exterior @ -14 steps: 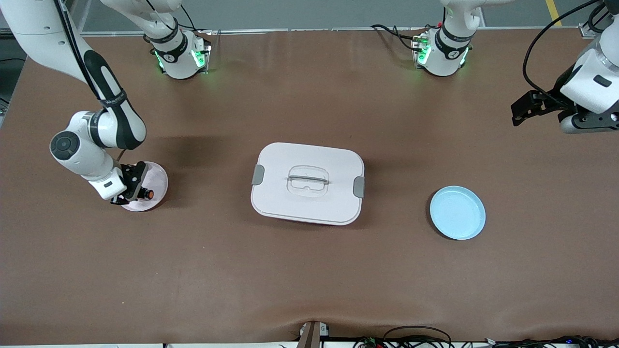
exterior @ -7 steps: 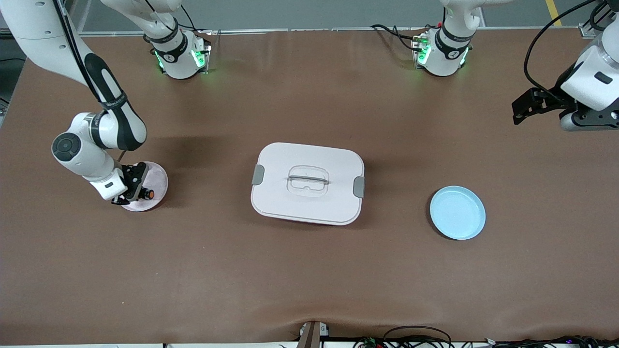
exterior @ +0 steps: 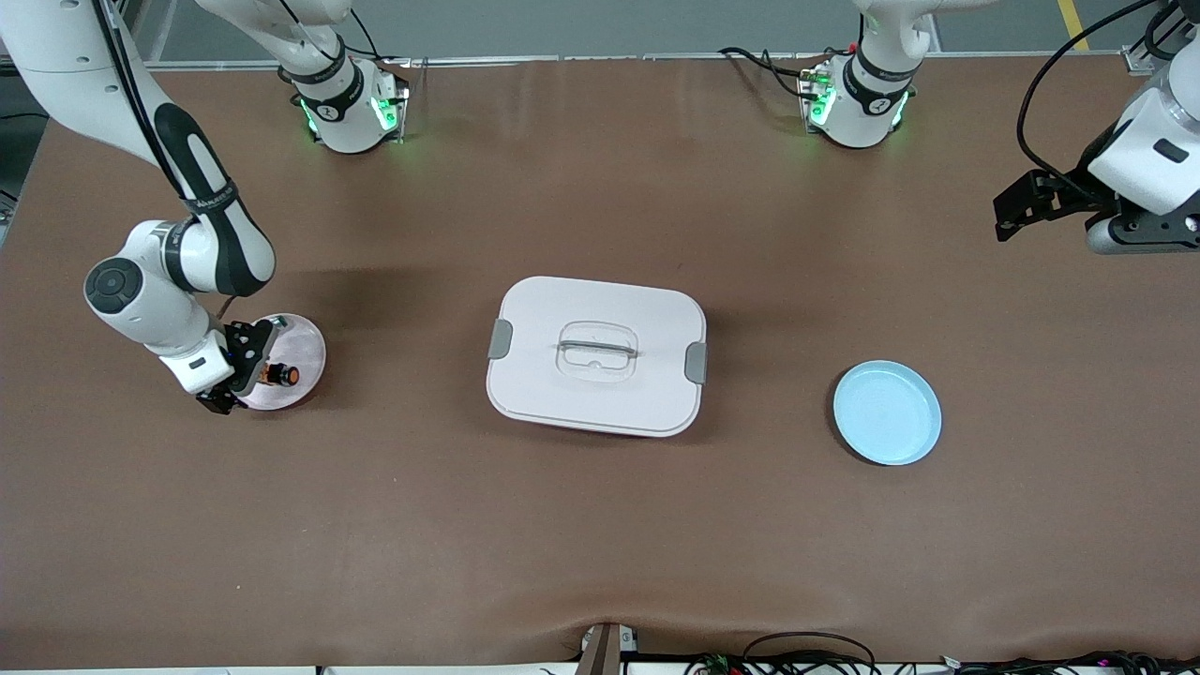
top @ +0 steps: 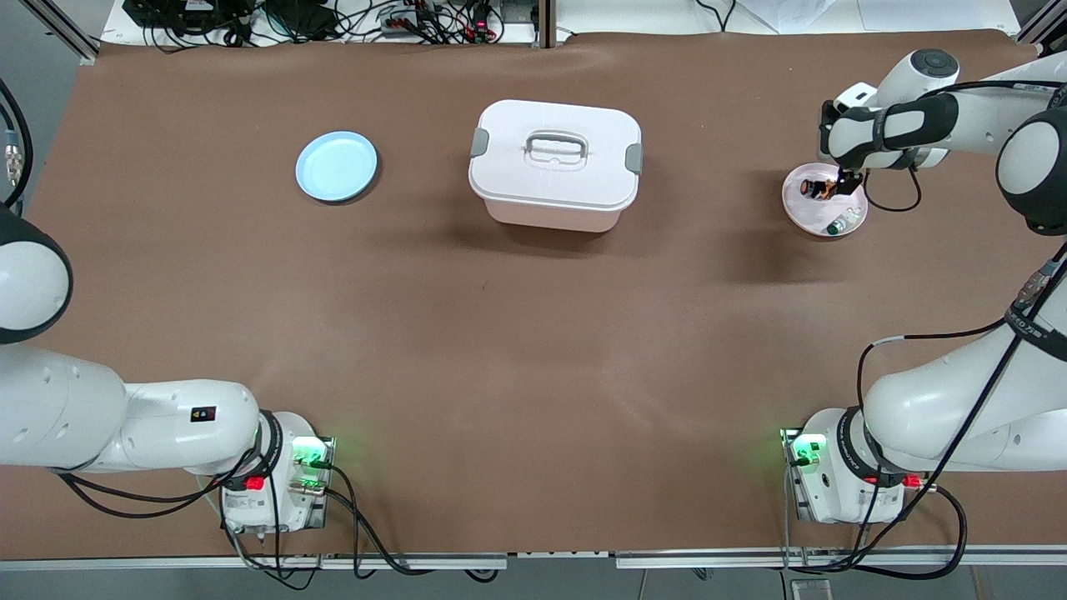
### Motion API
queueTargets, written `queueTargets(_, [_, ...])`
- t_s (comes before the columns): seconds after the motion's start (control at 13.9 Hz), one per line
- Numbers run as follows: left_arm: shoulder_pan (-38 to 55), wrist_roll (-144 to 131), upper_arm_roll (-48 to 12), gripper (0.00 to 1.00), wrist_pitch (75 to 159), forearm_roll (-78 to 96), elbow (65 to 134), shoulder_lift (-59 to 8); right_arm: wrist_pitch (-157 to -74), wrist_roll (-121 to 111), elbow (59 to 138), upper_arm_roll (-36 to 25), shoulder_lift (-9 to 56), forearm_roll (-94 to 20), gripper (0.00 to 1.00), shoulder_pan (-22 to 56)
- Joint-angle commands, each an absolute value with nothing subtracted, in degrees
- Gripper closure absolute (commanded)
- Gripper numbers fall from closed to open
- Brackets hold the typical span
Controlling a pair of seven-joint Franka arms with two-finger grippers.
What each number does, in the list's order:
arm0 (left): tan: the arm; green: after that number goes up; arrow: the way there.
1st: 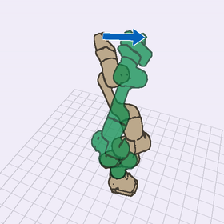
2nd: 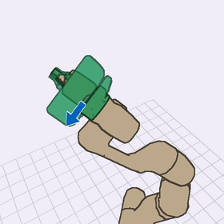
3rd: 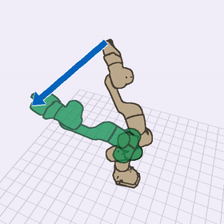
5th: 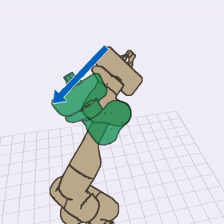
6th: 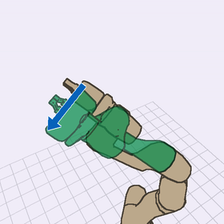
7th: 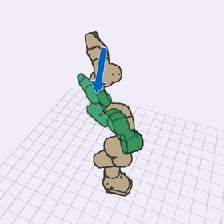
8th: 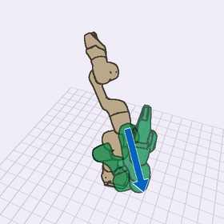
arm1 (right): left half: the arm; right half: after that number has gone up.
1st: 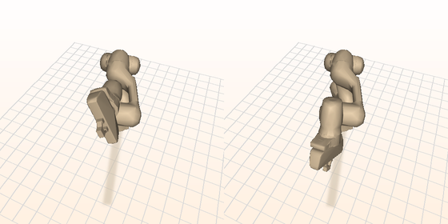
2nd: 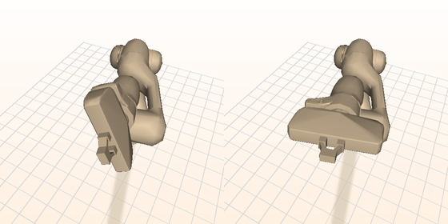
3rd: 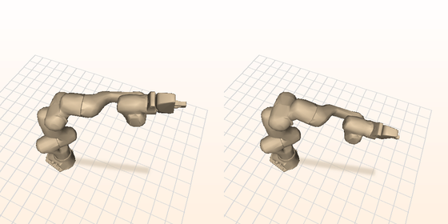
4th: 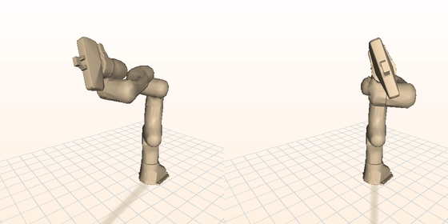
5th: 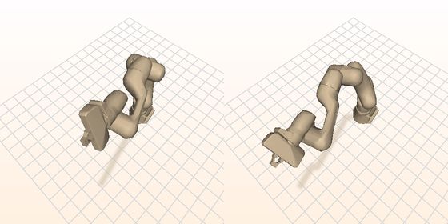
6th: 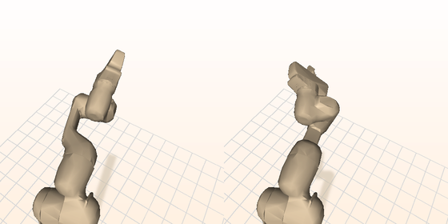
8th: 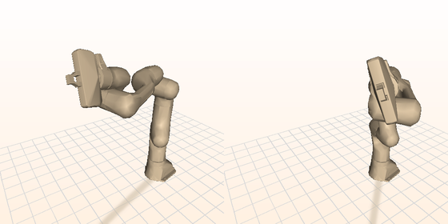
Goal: Transfer orange switch to right arm and place
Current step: 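Lower the switch onto the white plate and open the right gripper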
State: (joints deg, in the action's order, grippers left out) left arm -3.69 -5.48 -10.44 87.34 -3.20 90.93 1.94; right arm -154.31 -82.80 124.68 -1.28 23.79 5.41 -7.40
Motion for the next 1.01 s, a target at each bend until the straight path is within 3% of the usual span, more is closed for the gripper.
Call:
queueTargets(0.0, [-3.8, -4.0, -10.0, 0.0, 87.4, -2.3, 92.1, 3.4, -149.1, -81.8, 122.8, -0.2, 22.4, 4.9, 0.0, -6.5])
queueTargets(0.22, [-3.8, -4.0, -10.0, 0.0, 87.4, -2.3, 92.1, 3.3, -137.6, -72.1, 118.0, -0.4, 21.8, -1.0, 0.0, -5.5])
queueTargets(0.65, [-4.0, -4.0, -10.0, 0.0, 87.5, -2.3, 92.1, 3.3, -135.4, -20.0, 118.5, -0.1, 17.2, 1.3, 0.0, -3.4])
queueTargets(0.94, [-4.0, -4.0, -10.0, 0.0, 87.5, -2.3, 92.1, 3.3, -126.1, -2.0, 115.4, -0.1, 13.3, 1.3, 0.0, -3.5])
